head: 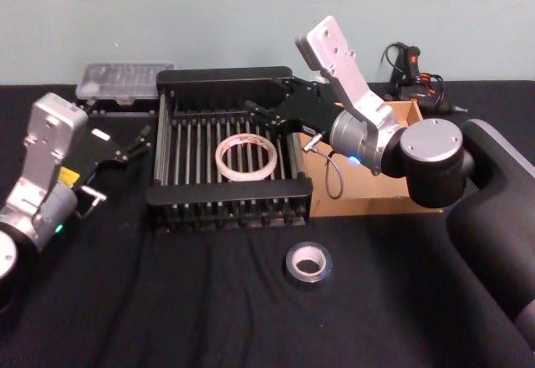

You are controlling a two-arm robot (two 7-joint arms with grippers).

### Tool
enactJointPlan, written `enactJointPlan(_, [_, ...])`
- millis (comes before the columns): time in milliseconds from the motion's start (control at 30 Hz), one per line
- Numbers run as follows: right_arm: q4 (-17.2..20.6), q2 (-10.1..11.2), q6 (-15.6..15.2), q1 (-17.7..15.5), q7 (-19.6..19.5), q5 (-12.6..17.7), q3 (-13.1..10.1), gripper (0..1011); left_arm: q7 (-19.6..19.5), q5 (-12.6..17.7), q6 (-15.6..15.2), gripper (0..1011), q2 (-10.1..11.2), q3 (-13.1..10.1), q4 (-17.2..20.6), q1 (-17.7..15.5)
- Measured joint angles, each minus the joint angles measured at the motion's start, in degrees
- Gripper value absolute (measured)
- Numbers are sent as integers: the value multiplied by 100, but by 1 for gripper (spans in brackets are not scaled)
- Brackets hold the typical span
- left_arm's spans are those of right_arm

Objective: Pick up the white tape and place it into the black box , Pick up the silver tape and place it into the brown box.

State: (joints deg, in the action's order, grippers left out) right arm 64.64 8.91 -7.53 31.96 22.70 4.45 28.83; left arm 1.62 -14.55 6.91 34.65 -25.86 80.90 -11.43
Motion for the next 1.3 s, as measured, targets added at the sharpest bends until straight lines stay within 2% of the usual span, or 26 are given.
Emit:
enactJointPlan(200, [3, 0, 0, 0, 0, 4, 0, 801, 0, 0, 0, 1001, 0, 0, 0, 0])
enactJointPlan(467, [3, 0, 0, 0, 0, 6, 0, 996, 0, 0, 0, 1001, 0, 0, 0, 0])
enactJointPlan(967, [3, 0, 0, 0, 0, 5, 0, 1002, 0, 0, 0, 1001, 0, 0, 0, 0])
enactJointPlan(1233, [352, 195, -25, -200, 25, 89, -158, 1002, 0, 0, 0, 1001, 0, 0, 0, 0])
enactJointPlan(1300, [575, 317, -64, -335, 21, 132, -240, 1002, 0, 0, 0, 1001, 0, 0, 0, 0])
